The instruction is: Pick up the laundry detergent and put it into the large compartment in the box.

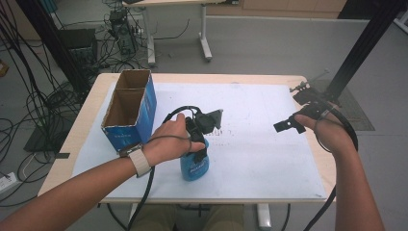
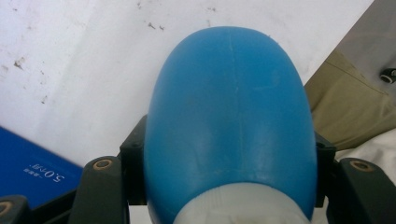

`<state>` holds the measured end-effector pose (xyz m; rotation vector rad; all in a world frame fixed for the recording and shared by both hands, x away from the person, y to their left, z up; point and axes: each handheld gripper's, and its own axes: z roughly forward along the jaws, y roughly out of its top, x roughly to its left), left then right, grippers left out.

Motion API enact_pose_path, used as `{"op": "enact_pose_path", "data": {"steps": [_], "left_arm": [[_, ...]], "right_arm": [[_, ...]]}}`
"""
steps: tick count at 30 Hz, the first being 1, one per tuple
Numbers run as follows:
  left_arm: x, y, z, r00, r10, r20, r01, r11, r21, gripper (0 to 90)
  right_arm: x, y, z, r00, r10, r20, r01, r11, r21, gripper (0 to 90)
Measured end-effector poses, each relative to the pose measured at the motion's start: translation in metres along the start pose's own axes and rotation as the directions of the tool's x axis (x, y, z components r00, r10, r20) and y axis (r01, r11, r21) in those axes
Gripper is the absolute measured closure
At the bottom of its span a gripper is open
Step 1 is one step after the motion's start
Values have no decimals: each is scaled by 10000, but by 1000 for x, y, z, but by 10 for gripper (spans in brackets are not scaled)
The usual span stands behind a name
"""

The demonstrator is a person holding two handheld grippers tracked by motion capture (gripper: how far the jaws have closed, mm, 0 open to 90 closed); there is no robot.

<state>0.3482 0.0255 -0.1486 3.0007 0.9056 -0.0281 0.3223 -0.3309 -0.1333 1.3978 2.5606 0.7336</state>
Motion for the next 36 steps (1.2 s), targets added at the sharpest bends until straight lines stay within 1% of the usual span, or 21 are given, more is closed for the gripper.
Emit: {"op": "enact_pose_path", "data": {"steps": [1, 2, 6, 9, 12, 18, 20, 23, 28, 29, 32, 33, 35, 36], "left_arm": [[1, 0, -1, 10000, 51, 13, -51, 10000, 31, 385], [1, -1, -3, 10000, -46, 20, 46, 10000, -40, 385], [1, -2, -18, 10000, -75, -13, 74, 9999, -99, 384], [2, -1, -29, 9995, -321, 37, 321, 9995, 61, 384], [5, -1, -45, 9984, -532, 169, 532, 9986, 2, 384], [2, 1, -83, 9981, -604, 95, 604, 9982, 55, 384], [3, 0, -97, 9973, -721, 103, 721, 9974, 9, 384], [3, 1, -112, 9964, -845, 49, 844, 9964, 103, 384], [8, 1, -138, 9935, -1128, 121, 1127, 9936, 25, 385], [9, 2, -145, 9927, -1204, 114, 1203, 9927, 96, 384], [10, 0, -160, 9907, -1361, 75, 1361, 9907, -35, 384], [11, -1, -165, 9896, -1435, 76, 1435, 9895, -144, 384], [14, -1, -177, 9880, -1540, 103, 1541, 9880, -138, 384], [15, -3, -180, 9858, -1674, 141, 1677, 9855, -253, 384]], "right_arm": [[0, -1, 0, 10000, 14, 2, -14, 10000, 8, 88], [-1, -1, 0, 10000, 7, 10, -7, 10000, 10, 88], [-3, -4, 0, 9999, 159, 45, -159, 9998, 71, 88], [-4, -6, 0, 9998, 185, 39, -185, 9998, 63, 88], [-4, -7, -3, 9998, 201, 26, -201, 9998, -7, 88], [-3, -7, -7, 9998, 190, 94, -190, 9998, -37, 88], [-3, -8, -7, 9998, 204, 86, -204, 9998, -51, 88], [-5, -9, -7, 9995, 316, 76, -316, 9995, -60, 88], [-6, -11, -7, 9994, 334, 50, -334, 9994, -64, 88], [-6, -11, -7, 9994, 336, 56, -335, 9994, -68, 88], [-6, -11, -8, 9995, 320, 57, -320, 9994, -107, 88], [-6, -11, -8, 9995, 323, 55, -322, 9994, -114, 88], [-7, -11, -9, 9995, 322, 57, -321, 9994, -120, 88], [-7, -11, -9, 9995, 324, 59, -323, 9994, -125, 88]]}}
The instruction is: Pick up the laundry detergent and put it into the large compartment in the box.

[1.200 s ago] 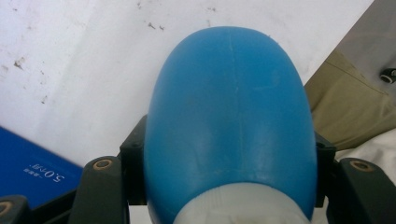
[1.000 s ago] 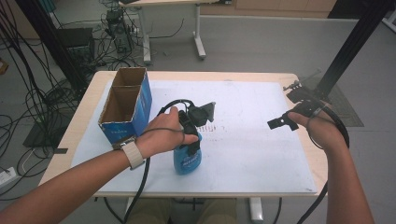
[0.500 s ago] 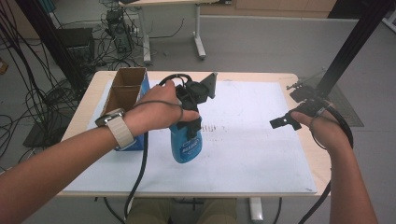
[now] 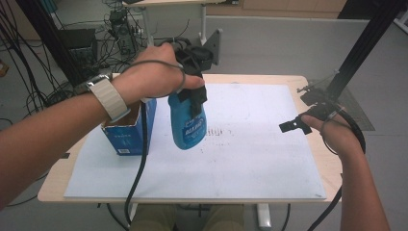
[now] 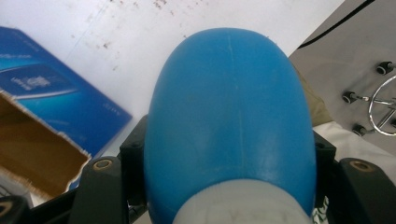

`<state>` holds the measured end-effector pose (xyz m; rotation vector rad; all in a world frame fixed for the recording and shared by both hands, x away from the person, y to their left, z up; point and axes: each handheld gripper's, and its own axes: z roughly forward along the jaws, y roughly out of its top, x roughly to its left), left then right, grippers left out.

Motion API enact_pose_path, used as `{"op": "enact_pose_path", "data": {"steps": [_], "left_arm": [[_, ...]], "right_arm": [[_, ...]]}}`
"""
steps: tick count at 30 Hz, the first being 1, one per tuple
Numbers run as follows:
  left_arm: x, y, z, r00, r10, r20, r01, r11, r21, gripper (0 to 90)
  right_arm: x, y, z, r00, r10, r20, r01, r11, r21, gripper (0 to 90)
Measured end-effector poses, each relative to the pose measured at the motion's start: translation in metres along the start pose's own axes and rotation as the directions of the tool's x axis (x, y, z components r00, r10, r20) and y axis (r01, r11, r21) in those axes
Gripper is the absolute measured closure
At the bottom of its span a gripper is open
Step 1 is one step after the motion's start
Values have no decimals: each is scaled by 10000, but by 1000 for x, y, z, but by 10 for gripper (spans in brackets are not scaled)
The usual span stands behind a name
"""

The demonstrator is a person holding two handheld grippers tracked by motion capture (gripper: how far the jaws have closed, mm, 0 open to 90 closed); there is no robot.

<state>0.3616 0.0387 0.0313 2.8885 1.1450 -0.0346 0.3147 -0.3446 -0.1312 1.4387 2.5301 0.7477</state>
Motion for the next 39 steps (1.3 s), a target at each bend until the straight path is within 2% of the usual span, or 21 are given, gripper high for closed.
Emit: {"op": "enact_pose_path", "data": {"steps": [10, 14, 19, 20, 23, 25, 27, 28, 29, 32, 34, 36, 37, 38, 39], "left_arm": [[20, 3, -41, 9939, -1025, 401, 1023, 9947, 58, 384], [24, 5, -54, 9906, -1338, 294, 1331, 9908, 227, 384], [29, 3, -73, 9777, -2096, 128, 2094, 9777, 133, 384], [31, 1, -76, 9740, -2261, 124, 2260, 9741, 60, 384], [40, -4, -87, 9564, -2919, 87, 2920, 9563, -123, 384], [45, -5, -91, 9479, -3186, 9, 3186, 9479, -66, 383], [52, -8, -96, 9342, -3568, -2, 3567, 9341, -135, 384], [55, -9, -98, 9308, -3656, 5, 3656, 9307, -136, 384], [61, -12, -100, 9213, -3889, 53, 3889, 9212, -150, 384], [71, -18, -106, 9047, -4257, 141, 4259, 9045, -195, 383], [76, -23, -110, 8899, -4561, 79, 4561, 8894, -296, 383], [79, -25, -114, 8807, -4736, -38, 4733, 8803, -323, 383], [80, -28, -115, 8711, -4910, -114, 4901, 8706, -429, 383], [81, -28, -117, 8695, -4936, -193, 4927, 8694, -384, 383], [82, -30, -118, 8631, -5045, -220, 5034, 8630, -430, 383]], "right_arm": [[-3, -6, -2, 10000, 77, -26, -78, 9999, -130, 88], [-5, -7, -2, 10000, 75, -19, -75, 9998, -179, 88], [-7, -8, -1, 10000, 44, -53, -45, 9997, -228, 88], [-7, -8, -1, 10000, 51, -62, -52, 9997, -243, 88], [-8, -8, 0, 9999, 27, -108, -30, 9996, -292, 88], [-9, -8, 1, 9999, 17, -118, -21, 9994, -350, 88], [-10, -9, 1, 9999, 2, -148, -8, 9991, -417, 88], [-11, -9, 2, 9999, 12, -163, -18, 9991, -420, 88], [-11, -9, 2, 9998, -1, -177, -7, 9991, -418, 88], [-14, -9, 5, 9997, -12, -246, 1, 9990, -452, 88], [-15, -9, 6, 9996, -28, -268, 16, 9989, -463, 88], [-16, -8, 7, 9996, -59, -282, 46, 9989, -456, 88], [-16, -8, 8, 9995, -73, -292, 59, 9988, -483, 88], [-16, -7, 8, 9995, -99, -295, 84, 9987, -493, 88], [-16, -6, 8, 9995, -90, -305, 74, 9987, -511, 88]]}}
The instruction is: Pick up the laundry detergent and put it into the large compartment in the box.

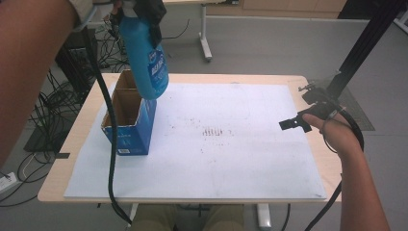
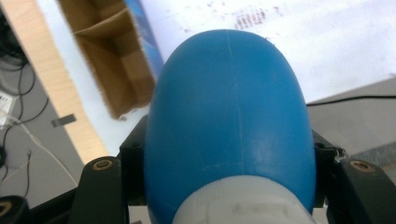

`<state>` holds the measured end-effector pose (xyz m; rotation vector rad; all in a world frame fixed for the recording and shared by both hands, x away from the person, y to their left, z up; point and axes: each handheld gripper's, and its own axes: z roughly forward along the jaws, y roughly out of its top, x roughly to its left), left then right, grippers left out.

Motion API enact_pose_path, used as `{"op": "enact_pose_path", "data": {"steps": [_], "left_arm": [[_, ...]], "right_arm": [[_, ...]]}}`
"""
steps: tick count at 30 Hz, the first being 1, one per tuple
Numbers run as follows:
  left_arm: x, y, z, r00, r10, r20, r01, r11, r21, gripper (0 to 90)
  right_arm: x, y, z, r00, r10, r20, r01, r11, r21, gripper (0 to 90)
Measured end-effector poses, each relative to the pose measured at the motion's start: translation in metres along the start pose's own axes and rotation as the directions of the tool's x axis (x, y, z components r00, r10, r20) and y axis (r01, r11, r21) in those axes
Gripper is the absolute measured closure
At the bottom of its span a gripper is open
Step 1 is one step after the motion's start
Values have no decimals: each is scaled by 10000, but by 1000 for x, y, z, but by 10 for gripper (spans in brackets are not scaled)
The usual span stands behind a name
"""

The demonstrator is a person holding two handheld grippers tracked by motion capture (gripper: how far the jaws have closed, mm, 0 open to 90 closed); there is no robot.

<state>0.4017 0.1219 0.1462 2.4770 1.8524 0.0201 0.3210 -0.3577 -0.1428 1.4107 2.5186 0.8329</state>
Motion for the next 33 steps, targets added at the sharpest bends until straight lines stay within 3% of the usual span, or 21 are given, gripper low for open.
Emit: {"op": "enact_pose_path", "data": {"steps": [6, 9, 17, 33], "left_arm": [[14, -4, -6, 9987, -504, 80, 504, 9987, -12, 383], [22, -7, -7, 9961, -873, 110, 874, 9961, -105, 383], [33, -11, -12, 9901, -1403, -40, 1402, 9899, -215, 383], [55, -18, -13, 9802, -1979, -45, 1978, 9800, -237, 383]], "right_arm": [[1, 2, 0, 10000, -93, -28, 93, 9999, -62, 88], [0, 2, 1, 9999, -107, -95, 106, 9999, -118, 88], [1, 2, 4, 9997, -188, -179, 185, 9997, -166, 88], [0, 3, 5, 9997, -169, -203, 164, 9996, -221, 88]]}}
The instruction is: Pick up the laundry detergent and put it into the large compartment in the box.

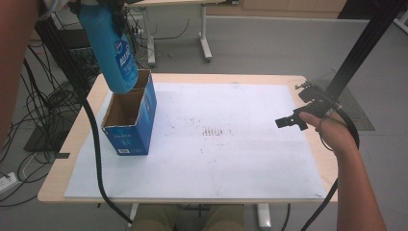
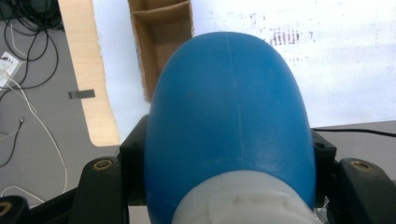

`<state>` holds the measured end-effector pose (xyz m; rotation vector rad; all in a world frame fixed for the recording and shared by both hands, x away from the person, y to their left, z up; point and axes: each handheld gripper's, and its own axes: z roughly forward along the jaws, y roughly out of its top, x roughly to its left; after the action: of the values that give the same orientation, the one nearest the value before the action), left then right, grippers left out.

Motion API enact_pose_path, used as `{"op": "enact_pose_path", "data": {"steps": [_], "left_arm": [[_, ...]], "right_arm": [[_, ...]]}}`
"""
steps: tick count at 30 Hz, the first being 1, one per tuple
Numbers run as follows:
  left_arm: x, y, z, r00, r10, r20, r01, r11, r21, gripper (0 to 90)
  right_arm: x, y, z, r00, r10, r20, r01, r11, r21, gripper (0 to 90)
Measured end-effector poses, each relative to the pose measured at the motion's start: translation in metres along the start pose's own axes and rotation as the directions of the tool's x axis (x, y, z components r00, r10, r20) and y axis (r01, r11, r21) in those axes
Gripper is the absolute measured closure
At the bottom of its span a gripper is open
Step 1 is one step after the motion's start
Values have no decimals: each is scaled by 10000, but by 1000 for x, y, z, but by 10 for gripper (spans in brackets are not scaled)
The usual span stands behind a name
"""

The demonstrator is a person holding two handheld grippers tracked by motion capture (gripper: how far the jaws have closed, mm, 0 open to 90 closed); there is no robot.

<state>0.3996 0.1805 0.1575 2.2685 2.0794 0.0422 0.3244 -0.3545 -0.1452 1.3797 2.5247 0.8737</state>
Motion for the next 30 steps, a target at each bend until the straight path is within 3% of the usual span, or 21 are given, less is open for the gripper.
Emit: {"op": "enact_pose_path", "data": {"steps": [30], "left_arm": [[37, 1, 9, 9984, -553, -115, 552, 9985, -68, 383]], "right_arm": [[-1, 3, 5, 10000, 3, -41, -2, 10000, 33, 88]]}}
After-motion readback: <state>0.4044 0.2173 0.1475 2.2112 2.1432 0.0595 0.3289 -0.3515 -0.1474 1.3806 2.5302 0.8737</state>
